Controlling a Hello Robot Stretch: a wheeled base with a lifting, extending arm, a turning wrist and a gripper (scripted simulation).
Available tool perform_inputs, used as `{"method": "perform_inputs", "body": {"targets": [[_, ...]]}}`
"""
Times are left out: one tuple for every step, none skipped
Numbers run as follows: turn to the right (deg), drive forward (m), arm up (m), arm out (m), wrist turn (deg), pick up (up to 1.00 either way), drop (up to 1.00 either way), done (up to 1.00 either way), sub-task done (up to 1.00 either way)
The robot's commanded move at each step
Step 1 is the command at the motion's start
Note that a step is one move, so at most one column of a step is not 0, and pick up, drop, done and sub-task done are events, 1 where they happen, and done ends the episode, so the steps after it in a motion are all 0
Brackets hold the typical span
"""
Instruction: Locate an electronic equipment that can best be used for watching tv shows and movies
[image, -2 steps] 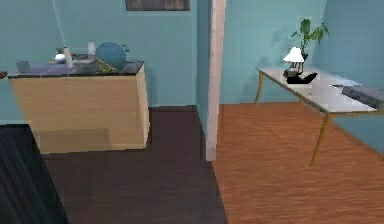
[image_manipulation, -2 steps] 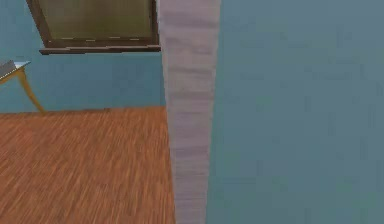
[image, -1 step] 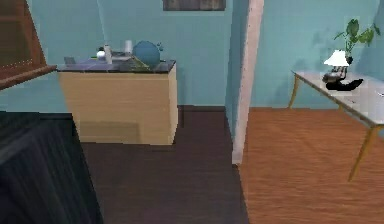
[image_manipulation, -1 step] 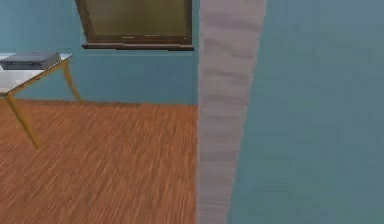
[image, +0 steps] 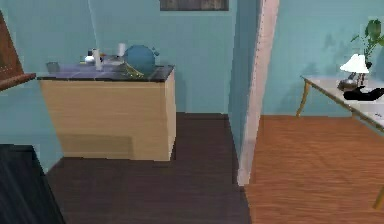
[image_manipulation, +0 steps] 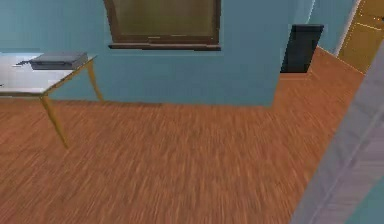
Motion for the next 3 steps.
{"method": "perform_inputs", "body": {"targets": [[45.0,0.0,0.0,0.0,0.0,0.0,0.0,0.0,0.0],[42.0,0.0,0.0,0.0,0.0,0.0,0.0,0.0,0.0],[0.0,0.65,0.0,0.0,0.0,0.0,0.0,0.0,0.0]]}}
